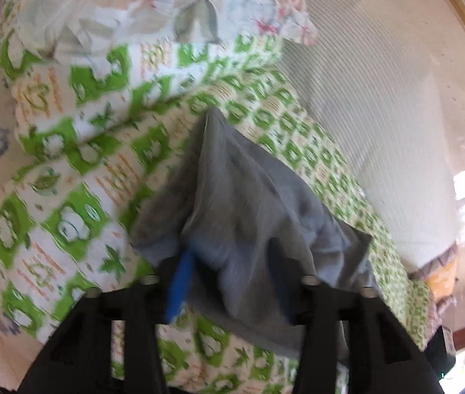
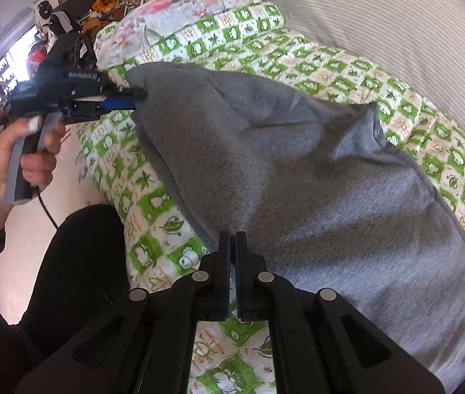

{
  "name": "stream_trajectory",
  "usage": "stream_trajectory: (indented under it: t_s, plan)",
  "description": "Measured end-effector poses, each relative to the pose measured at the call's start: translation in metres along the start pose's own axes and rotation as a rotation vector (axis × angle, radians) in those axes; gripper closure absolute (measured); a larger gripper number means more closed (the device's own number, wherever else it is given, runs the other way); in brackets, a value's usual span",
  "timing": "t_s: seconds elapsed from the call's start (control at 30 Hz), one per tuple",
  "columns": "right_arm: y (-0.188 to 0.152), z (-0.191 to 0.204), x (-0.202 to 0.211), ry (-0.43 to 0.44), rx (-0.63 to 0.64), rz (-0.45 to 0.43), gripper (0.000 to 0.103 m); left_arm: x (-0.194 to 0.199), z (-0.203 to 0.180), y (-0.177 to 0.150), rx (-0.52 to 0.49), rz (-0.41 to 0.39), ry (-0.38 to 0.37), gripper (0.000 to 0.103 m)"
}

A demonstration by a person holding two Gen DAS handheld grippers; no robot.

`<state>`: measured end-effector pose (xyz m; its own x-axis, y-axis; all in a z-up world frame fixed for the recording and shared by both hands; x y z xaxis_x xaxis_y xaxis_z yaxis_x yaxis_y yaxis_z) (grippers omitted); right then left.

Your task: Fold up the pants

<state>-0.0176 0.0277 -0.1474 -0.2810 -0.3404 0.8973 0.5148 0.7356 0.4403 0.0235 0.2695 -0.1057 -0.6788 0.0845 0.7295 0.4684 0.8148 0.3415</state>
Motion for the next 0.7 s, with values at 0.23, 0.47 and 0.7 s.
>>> stream_trajectory:
  t_s: [0.23, 0.47, 0.7]
  plan:
    - [-0.002, -0.001, -0.005, -0.003, -0.014, 0.012, 0.1, -0.016, 0.008, 0.001, -0.007, 0.019, -0.009, 0.085]
    - [-0.002, 0.002, -0.006, 0.001, -0.008, 0.023, 0.1, -0.007, 0.03, -0.003, -0.008, -0.009, 0.008, 0.094]
    - [-0.002, -0.016, -0.012, 0.035, -0.138, 0.016, 0.092, 0.0, 0.045, -0.013, 0.019, 0.021, 0.026, 0.061]
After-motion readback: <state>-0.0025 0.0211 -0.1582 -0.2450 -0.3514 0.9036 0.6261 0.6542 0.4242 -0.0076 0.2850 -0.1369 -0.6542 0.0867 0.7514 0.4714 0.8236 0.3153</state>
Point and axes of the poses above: each gripper's, at about its wrist camera, not at the fingertips, and x roughly against the way its jaws point, z to its left, y to its top, the point moved 7 cm from there along -x, roughly the way its jaws point, and after that the axes turned 6 degrees about x, right-handed, at the moved point
